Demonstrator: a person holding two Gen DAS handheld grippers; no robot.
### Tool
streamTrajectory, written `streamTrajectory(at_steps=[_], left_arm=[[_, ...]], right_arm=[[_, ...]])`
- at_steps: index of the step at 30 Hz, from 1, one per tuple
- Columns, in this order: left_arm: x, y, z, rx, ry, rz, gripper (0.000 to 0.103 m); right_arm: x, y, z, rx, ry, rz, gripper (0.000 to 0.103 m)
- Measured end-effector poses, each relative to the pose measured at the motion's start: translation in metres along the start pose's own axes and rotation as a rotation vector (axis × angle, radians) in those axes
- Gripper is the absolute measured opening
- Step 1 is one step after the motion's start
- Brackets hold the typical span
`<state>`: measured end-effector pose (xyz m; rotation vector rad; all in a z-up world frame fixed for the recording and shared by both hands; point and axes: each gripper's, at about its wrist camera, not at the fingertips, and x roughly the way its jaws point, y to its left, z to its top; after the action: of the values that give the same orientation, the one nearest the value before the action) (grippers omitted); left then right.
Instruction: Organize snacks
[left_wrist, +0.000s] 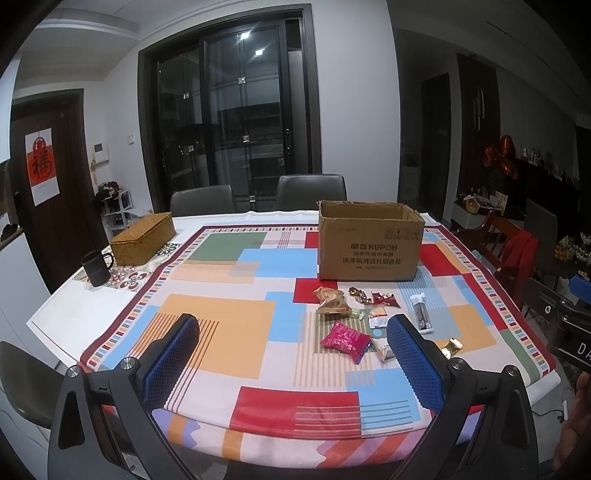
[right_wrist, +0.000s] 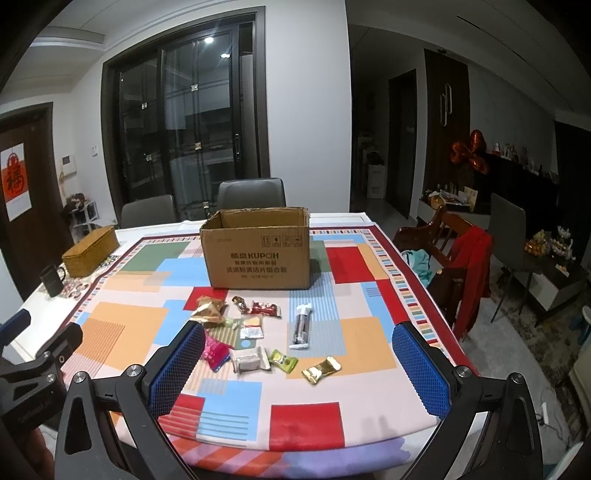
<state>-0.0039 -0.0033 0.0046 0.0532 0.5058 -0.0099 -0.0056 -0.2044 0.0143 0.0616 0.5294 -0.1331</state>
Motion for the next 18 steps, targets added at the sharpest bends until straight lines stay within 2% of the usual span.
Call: streamTrajectory(at_steps=[18], left_arm=[[0.0033, 0.0007, -0.0021, 0.006, 0.008, -0.005, 0.103]], right_arm=[[0.0039, -0.0015, 0.0006, 0.013, 0.009, 0.0, 0.103]])
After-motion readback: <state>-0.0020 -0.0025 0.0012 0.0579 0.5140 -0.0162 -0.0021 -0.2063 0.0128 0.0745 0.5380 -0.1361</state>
